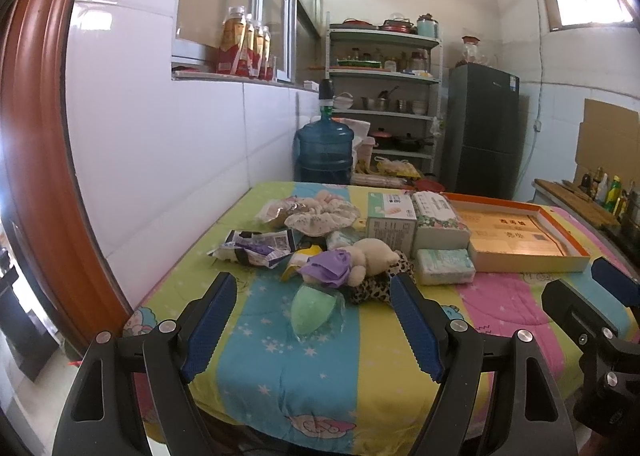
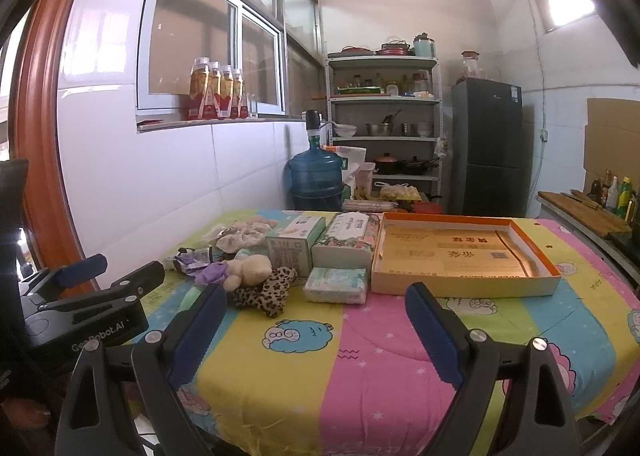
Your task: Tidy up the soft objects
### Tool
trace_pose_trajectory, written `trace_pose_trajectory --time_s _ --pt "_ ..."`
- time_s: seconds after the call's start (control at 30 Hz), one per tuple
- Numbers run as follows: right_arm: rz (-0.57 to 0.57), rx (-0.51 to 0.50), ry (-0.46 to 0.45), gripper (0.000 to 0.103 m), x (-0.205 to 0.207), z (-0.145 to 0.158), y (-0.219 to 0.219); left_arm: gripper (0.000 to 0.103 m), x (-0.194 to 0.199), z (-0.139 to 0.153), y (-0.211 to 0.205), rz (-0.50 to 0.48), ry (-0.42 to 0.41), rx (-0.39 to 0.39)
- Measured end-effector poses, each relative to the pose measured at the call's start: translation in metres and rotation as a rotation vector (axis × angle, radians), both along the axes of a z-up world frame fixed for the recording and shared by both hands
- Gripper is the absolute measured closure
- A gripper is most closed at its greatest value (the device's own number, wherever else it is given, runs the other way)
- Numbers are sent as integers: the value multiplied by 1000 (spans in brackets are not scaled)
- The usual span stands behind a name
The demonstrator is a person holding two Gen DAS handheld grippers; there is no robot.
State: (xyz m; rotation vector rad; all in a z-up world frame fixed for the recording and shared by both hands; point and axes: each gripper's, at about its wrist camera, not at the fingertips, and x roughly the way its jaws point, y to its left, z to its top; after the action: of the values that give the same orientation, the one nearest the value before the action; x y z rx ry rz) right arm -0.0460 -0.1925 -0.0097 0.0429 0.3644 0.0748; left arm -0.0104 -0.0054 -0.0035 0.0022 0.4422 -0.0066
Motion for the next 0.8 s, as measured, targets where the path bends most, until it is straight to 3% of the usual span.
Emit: trace_pose_trajectory --time_s 0.8 --pt "4 7 4 12 0 -4 -1 23 0 -3 0 -5 5 -2"
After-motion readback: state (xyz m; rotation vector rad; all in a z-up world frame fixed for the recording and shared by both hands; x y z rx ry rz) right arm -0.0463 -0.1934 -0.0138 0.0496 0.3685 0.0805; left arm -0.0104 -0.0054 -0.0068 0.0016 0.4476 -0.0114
